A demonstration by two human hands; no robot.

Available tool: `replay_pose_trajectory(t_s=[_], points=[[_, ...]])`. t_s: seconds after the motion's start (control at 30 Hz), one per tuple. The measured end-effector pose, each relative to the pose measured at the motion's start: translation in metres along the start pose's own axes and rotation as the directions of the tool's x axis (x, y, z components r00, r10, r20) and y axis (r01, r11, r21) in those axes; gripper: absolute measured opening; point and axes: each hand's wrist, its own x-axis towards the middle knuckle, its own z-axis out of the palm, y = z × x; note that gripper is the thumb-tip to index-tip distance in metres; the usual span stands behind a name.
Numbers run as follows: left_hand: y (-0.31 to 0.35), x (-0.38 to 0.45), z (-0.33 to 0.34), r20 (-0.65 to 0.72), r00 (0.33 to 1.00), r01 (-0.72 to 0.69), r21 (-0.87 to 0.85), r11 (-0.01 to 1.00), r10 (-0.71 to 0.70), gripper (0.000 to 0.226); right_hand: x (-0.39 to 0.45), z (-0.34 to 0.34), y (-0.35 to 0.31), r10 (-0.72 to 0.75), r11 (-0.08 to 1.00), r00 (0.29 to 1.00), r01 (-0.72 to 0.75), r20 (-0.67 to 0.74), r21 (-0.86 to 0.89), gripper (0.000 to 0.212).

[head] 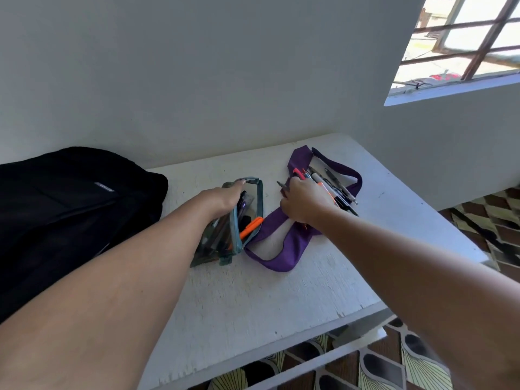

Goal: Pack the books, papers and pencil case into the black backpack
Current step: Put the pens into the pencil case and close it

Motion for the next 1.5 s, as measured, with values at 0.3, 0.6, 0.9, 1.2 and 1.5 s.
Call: replay_pose_trajectory(t_s=[0.3,0.6,0.9,1.2,1.5], points=[[0.0,0.006,0.0,-0.002,1.0,-0.001,0.027,1.0,0.001,0.1,-0.003,0.013,-0.002,-0.018,0.967,0.998,0.001,-0.065,-0.254,0.021],[0.0,0.003,0.001,-0.03,0.999,-0.029,0.048,0.998,0.031,0.101,0.004,0.0,-0.026,0.19,0.822,0.967,-0.063,-0.169,0.566,0.018],[0.003,0.0,-0.004,0.008,1.0,-0.013,-0.012,1.0,0.013,0.094,-0.021,0.036,-0.068,-0.011,0.541,0.981,-0.158,0.196,0.826,0.025],[0.0,-0.003,-0.003,0.016,1.0,0.013,-0.097,0.995,-0.011,0.102,-0.02,0.019,-0.036,0.005,0.827,1.0,-0.004,-0.001,0.562,0.036],[0.003,-0.022,-0.007,0.092,0.996,0.029,-0.106,0.994,-0.019,0.094,-0.017,0.041,-0.027,-0.048,0.727,0.992,-0.048,0.121,0.685,0.039]])
